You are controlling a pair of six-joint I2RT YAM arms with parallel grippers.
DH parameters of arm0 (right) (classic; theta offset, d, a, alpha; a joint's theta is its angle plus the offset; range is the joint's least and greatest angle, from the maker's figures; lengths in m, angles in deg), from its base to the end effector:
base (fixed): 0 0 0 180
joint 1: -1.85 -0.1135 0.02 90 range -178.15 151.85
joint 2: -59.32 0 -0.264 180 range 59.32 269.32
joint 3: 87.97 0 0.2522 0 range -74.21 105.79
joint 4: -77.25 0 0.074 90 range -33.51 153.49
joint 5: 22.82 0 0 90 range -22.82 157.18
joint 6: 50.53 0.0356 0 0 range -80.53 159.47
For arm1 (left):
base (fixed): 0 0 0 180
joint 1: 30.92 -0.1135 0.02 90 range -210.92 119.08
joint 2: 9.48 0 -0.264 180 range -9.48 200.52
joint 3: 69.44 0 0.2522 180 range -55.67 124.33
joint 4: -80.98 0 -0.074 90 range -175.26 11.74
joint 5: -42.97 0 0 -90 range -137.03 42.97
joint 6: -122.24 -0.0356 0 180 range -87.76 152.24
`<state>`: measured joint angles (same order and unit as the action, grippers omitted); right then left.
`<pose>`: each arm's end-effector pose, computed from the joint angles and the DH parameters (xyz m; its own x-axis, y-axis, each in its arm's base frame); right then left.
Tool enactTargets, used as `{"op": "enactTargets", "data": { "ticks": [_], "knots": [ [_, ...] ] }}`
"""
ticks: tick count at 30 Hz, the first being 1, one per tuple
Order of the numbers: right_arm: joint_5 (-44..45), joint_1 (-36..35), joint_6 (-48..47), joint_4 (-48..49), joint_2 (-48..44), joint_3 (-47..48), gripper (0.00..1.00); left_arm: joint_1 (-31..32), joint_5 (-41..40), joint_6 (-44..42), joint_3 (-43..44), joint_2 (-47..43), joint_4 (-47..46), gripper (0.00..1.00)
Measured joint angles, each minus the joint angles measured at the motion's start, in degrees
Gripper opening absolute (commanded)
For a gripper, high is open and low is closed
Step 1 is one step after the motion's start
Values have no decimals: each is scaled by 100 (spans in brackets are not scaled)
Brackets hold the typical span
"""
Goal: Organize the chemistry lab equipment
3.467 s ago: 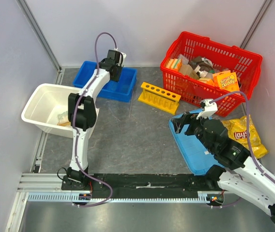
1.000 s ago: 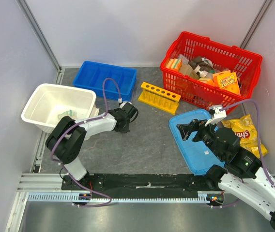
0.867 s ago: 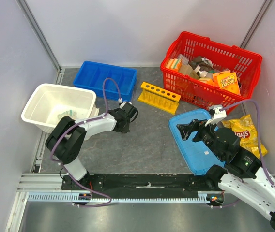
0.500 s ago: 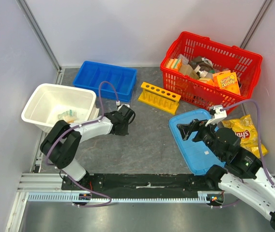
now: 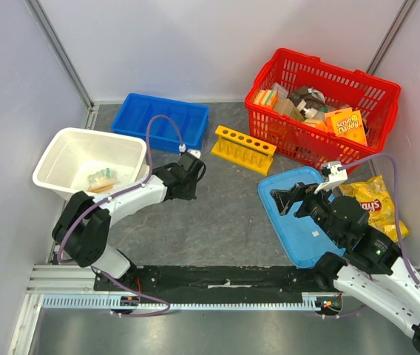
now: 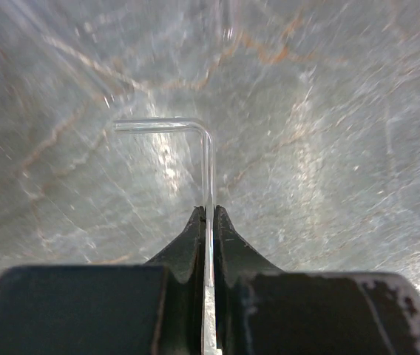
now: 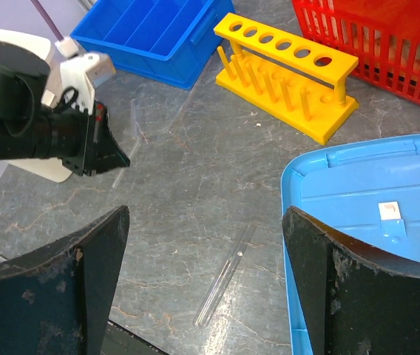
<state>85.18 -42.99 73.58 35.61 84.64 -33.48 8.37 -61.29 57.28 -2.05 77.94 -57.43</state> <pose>0.0836 0.0676 0.3260 -0.3829 0.3714 -0.8458 -0.2922 0.8199 0.4923 0.2351 -0.1811 0.1954 -0.8383 0.1559 -0.5224 0.1857 0.9826 -0.0048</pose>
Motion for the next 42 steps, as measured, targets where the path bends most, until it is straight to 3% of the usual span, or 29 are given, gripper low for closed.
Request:
{"op": "enactTargets", "data": {
  "ticks": [10,29,42],
  "knots": [
    [7,0,-17,85,109,0,92,-509,-348,-1222,1661,411,109,2],
    [140,-2,-223,111,640,299,92,-1735,-671,-3230,5598,3403,299,2],
    [195,-2,-262,417,1436,378,92,-2000,-651,-3729,6561,4723,297,2]
  ]
}}
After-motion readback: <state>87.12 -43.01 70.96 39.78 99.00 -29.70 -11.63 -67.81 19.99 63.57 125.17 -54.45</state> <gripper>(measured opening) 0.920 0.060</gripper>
